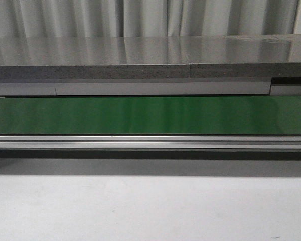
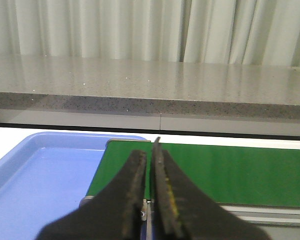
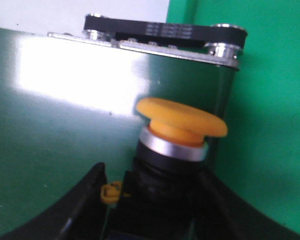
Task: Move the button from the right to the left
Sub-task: 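Lift the button with the right gripper and carry it over the belt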
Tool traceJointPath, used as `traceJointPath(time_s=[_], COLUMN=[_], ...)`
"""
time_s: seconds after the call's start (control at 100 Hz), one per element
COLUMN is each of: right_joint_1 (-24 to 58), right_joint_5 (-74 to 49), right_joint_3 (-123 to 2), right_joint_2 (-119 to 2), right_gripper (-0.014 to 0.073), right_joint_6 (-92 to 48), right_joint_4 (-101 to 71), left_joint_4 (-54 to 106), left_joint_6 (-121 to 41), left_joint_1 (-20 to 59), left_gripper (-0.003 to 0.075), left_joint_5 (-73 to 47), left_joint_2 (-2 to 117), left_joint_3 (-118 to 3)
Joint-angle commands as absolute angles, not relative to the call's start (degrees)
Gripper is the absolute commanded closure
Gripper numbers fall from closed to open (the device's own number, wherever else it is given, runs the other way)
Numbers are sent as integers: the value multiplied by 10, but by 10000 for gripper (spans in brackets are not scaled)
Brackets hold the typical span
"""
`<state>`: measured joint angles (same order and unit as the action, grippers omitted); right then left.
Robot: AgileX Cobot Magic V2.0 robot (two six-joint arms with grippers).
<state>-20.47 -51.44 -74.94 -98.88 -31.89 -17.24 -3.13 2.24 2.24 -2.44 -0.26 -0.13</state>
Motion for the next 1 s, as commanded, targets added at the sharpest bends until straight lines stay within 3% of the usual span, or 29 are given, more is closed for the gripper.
traceJointPath(time_s=[0.0, 0.42, 0.73, 0.99], right_joint_1=[-205, -205, -204, -203], right_joint_5=[-516, -553, -564, -566], right_joint_3=[-765, -765, -765, -766], right_joint_2=[-960, -984, -984, -979], right_gripper=[347, 343, 86, 71], right_joint_6=[-313, -313, -313, -319], right_joint_4=[-161, -160, -163, -206], left_joint_4=[-29, -29, -29, -29], left_joint_6=[27, 27, 27, 27], left_joint_1=[21, 21, 21, 21], left_gripper=[715, 715, 715, 715], left_joint_5=[21, 21, 21, 21], left_joint_2=[-23, -23, -23, -23], left_joint_3=[22, 22, 22, 22])
